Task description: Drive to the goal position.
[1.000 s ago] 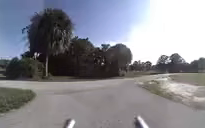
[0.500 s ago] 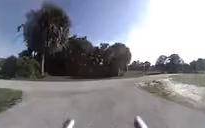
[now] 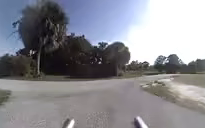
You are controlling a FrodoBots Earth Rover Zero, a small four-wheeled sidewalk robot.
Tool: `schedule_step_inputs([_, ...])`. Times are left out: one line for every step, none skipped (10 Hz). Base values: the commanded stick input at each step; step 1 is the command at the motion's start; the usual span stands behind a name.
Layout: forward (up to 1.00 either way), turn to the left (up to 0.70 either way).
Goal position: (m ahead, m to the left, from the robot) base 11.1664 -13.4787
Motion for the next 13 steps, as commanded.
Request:
schedule_step_inputs([0.70, 0.00])
schedule_step_inputs([0.70, 0.00])
schedule_step_inputs([0.70, 0.00])
schedule_step_inputs([0.70, 0.00])
schedule_step_inputs([0.70, 0.00])
schedule_step_inputs([0.70, 0.00])
schedule_step_inputs([0.70, 0.00])
schedule_step_inputs([0.70, 0.00])
schedule_step_inputs([0.70, 0.00])
schedule_step_inputs([0.70, 0.00])
schedule_step_inputs([0.70, 0.00])
schedule_step_inputs([0.70, 0.00])
schedule_step_inputs([0.70, 0.00])
